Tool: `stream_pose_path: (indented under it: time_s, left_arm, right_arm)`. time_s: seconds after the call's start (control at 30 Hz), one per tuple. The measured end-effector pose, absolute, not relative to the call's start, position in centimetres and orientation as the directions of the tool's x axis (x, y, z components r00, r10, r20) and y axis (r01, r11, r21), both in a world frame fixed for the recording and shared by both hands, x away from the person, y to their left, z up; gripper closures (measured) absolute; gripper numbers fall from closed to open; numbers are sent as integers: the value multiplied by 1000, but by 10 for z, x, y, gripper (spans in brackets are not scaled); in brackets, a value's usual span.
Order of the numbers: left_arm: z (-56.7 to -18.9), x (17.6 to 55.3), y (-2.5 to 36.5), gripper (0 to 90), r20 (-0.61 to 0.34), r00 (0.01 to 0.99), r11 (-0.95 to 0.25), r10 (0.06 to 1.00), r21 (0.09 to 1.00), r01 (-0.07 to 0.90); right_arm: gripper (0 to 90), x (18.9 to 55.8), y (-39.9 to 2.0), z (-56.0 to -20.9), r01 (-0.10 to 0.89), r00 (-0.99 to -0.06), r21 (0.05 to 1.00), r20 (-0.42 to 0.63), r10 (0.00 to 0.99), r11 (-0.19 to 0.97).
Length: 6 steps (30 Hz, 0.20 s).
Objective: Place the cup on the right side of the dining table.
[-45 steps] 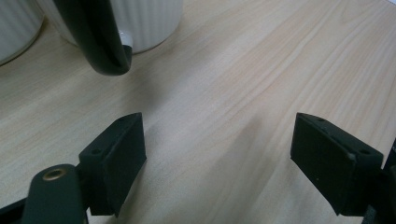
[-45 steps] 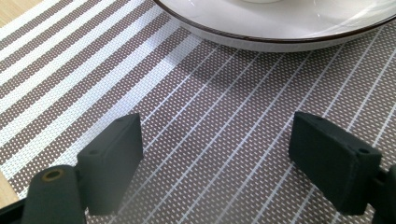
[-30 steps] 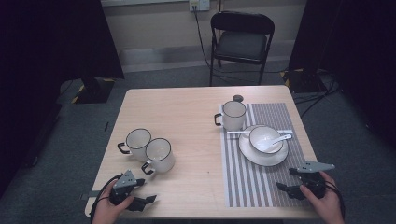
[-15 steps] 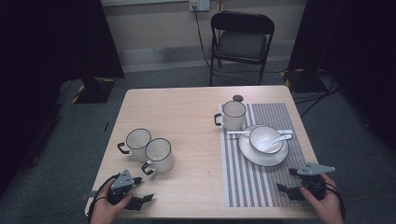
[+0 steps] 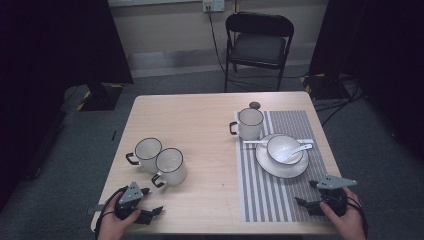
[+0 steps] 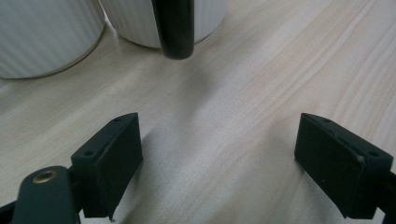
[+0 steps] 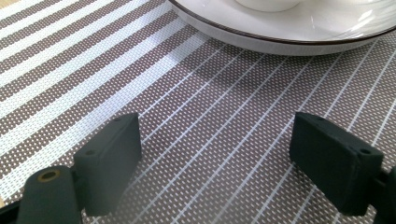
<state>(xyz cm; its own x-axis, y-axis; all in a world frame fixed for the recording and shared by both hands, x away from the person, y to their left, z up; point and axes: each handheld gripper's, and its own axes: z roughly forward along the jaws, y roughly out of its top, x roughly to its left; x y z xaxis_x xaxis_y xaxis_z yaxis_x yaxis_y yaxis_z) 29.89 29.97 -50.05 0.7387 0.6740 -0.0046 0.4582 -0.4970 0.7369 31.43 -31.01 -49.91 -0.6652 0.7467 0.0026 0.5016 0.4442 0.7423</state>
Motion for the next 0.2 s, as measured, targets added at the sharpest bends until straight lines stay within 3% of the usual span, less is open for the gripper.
stream_pose_path:
  time_s: [0.2]
  left_arm:
    - [-500, 299, 300, 142, -4, 735, -495, 679, 736, 461]
  right_arm:
    - [159, 314, -310, -499, 501, -665, 742, 2, 746, 445]
